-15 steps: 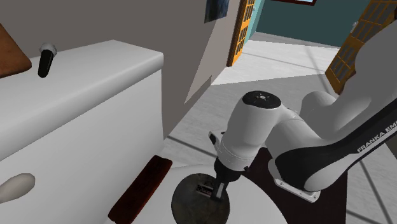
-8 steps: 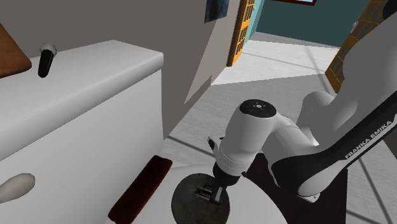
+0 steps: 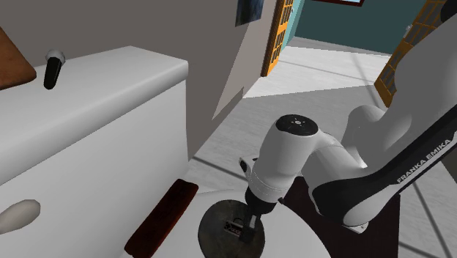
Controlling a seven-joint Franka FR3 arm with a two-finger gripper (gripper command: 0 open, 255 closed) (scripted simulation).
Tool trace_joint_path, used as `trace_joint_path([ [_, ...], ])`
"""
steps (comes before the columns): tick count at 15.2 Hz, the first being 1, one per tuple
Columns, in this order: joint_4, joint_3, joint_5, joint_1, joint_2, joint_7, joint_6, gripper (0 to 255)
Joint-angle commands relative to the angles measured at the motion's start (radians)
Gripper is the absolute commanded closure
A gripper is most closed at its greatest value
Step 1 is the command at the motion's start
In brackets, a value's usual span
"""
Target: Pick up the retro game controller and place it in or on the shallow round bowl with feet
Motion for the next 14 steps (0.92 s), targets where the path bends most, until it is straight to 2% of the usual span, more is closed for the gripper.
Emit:
trace_joint_path([
  [1,0.000,0.000,0.000,0.000,0.000,0.000,0.000,0],
  [2,0.000,0.000,0.000,0.000,0.000,0.000,0.000,0],
  [6,0.019,-0.093,0.036,0.063,-0.188,-0.032,-0.206,0],
  [14,0.019,-0.094,0.036,0.064,-0.187,-0.031,-0.206,0],
])
